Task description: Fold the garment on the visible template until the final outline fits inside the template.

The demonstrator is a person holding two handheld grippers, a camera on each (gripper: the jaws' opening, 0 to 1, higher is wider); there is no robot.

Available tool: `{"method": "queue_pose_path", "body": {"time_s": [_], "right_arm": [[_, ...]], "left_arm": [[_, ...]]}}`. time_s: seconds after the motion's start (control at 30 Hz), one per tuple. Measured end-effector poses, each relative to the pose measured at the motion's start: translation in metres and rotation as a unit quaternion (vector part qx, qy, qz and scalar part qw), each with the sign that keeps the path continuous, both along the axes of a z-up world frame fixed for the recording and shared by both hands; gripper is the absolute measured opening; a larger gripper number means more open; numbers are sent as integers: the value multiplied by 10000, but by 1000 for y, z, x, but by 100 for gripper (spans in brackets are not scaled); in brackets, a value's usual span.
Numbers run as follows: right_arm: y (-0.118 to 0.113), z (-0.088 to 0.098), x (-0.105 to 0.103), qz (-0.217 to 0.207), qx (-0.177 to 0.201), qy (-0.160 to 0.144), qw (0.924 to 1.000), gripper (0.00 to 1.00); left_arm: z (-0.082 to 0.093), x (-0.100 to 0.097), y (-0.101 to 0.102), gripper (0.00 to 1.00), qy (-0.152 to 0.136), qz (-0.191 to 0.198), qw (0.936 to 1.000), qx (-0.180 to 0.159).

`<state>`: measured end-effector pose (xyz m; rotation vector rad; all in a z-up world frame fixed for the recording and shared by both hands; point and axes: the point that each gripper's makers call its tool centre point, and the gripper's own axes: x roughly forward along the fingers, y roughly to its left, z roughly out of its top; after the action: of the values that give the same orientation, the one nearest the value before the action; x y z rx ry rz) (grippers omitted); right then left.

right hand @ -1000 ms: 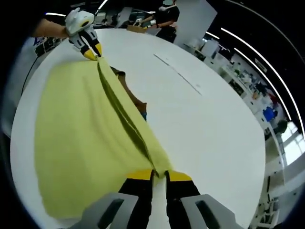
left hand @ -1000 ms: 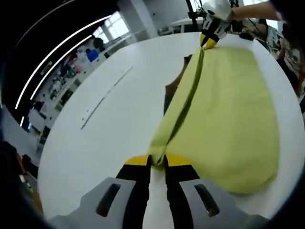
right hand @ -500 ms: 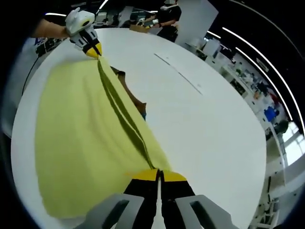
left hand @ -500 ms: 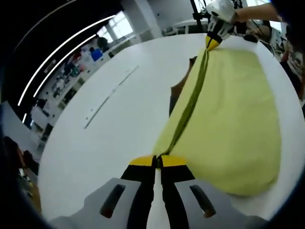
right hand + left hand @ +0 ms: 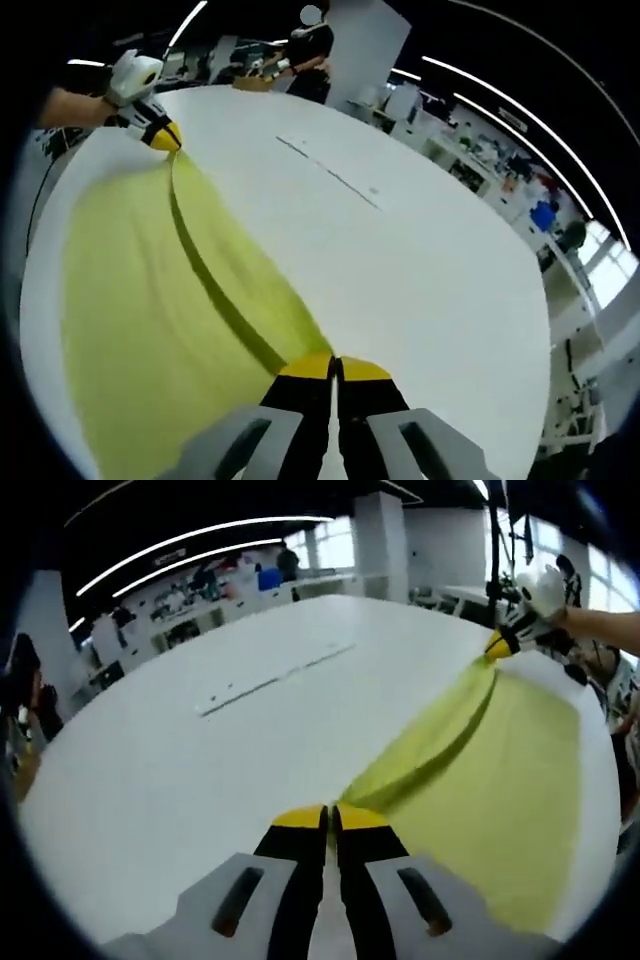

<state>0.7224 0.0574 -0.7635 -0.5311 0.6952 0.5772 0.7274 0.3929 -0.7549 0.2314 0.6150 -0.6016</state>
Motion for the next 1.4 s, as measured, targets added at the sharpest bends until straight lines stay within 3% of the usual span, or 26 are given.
{"method": "queue_pose_path", "body": {"time_s": [0.13, 0.27, 0.37, 0.47, 0.73, 0.93, 1.4], "right_arm": [[-2, -4, 7, -406, 436, 157, 9981, 0], [-3, -2, 12, -805, 932, 289, 9920, 0], [-8, 1, 14, -942, 999, 306, 9901, 0], [-8, 1, 10, -1012, 1080, 426, 9881, 9], [-1, 1, -6, -942, 1133, 716, 9865, 30], [6, 9, -20, -854, 1192, 836, 9856, 39], [22, 30, -70, -667, 1292, 1105, 9832, 61]], "left_arm": [[-3, 8, 3, 0, 183, 364, 9985, -376], [-11, 9, 9, 1, 317, 554, 9970, -442], [-11, 8, 12, 0, 367, 678, 9956, -540], [-8, 7, 13, 3, 340, 722, 9951, -582], [10, -2, 10, 26, 186, 518, 9961, -695], [21, -18, 8, 43, 175, 347, 9958, -829], [41, -70, 1, 66, 137, -152, 9961, -863]]}}
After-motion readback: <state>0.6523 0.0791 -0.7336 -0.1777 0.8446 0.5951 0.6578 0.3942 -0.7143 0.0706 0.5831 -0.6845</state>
